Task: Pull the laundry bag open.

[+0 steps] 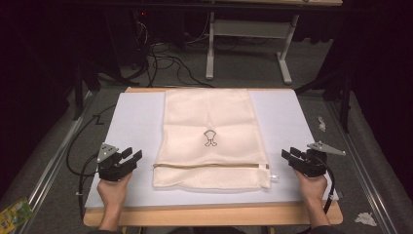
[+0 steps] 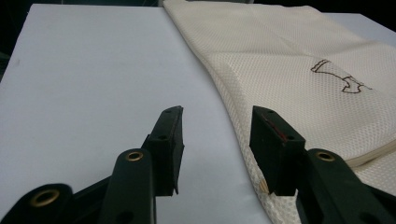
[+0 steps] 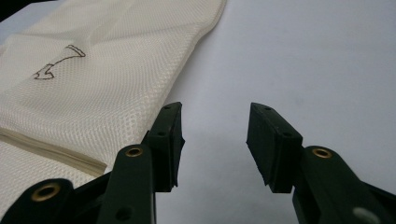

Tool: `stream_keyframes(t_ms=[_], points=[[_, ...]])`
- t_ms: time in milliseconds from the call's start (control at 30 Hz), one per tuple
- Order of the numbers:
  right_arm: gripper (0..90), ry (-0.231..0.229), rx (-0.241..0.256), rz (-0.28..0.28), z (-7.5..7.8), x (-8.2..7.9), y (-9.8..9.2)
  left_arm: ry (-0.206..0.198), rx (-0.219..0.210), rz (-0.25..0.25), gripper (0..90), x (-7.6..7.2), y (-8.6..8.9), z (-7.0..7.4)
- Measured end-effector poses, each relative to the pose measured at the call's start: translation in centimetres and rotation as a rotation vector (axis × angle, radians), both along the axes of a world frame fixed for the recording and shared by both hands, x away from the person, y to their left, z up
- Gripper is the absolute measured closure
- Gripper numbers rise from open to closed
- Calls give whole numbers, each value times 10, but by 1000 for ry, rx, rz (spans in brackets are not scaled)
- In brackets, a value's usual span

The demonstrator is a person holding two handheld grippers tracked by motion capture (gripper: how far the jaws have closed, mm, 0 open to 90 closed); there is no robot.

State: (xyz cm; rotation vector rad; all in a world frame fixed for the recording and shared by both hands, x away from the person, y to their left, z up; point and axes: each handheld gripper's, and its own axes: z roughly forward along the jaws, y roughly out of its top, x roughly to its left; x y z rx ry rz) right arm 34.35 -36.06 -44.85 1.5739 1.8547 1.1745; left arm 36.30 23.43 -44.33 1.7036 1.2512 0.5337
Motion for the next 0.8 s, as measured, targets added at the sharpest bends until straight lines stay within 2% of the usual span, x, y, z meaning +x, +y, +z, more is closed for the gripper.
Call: stream_keyframes(t_ms=[167, 800], points=[[557, 4, -3, -13, -2, 1, -2, 5, -4, 15, 545, 5, 1, -2], [550, 21, -21, -42, -12, 8, -3, 43, 36, 32, 532, 22, -4, -13]])
